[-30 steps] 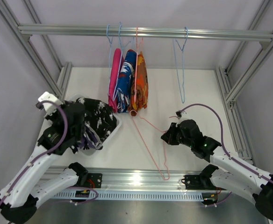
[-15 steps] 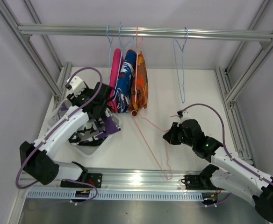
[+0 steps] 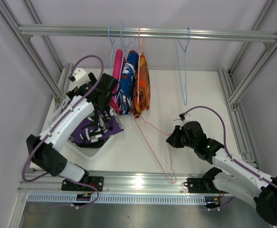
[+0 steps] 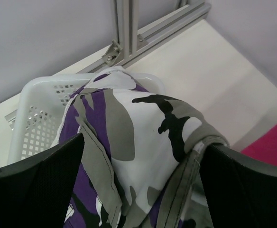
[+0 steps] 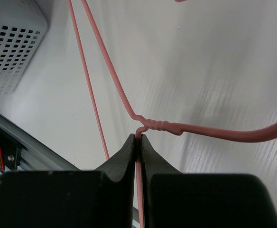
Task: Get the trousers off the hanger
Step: Place the trousers in the bin.
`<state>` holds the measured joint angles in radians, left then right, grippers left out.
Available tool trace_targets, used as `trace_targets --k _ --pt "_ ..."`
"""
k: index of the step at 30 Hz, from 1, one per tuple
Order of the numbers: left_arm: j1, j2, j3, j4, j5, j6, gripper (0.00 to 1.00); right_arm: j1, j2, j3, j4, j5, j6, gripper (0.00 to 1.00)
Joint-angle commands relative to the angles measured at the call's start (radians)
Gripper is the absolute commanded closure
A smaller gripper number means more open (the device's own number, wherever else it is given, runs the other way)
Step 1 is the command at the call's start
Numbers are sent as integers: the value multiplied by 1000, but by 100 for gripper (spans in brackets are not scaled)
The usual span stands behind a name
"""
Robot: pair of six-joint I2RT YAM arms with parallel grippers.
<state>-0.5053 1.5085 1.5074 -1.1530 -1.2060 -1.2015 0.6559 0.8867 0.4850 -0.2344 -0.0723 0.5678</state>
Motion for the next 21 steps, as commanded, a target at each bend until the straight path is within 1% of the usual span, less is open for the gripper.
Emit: trace_targets --k 1,2,3,4,5,6,8,10,12,14,17,18,19,21 --pt "7 -175 -13 131 9 153 1 -3 -6 -2 55 -18 -9 100" --pt "7 -212 -33 186 26 251 1 -4 -12 -2 52 -21 -9 100" --pt "7 -249 -80 293 42 294 1 -4 -17 -3 49 -21 -8 100" --pt "7 -322 -104 343 74 331 1 -4 -22 -6 46 -21 -8 100" --pt "7 -356 -148 387 88 389 1 -4 -28 -6 40 -20 -6 100" --pt "7 -384 -185 438 101 407 1 -4 -38 -6 35 -20 -8 100" --pt "7 -448 -228 452 129 421 1 -4 -51 -6 27 -23 -5 100" --pt "8 -475 -242 447 140 415 1 -4 -66 -8 26 -27 -3 100" --pt "7 -499 -263 490 178 476 1 -2 -74 -8 20 -30 1 100" --pt "7 -505 -266 510 194 499 1 -2 -78 -8 18 -34 3 100" --pt "7 -519 -286 467 201 445 0 1 -86 -11 12 -34 4 100" --pt "7 -533 -298 472 229 441 0 -1 -86 -13 12 -34 4 100" --pt "7 -539 -352 484 246 436 1 -1 -88 -13 12 -32 4 100" --pt "14 -547 -386 495 295 395 1 1 -88 -16 12 -30 6 100"
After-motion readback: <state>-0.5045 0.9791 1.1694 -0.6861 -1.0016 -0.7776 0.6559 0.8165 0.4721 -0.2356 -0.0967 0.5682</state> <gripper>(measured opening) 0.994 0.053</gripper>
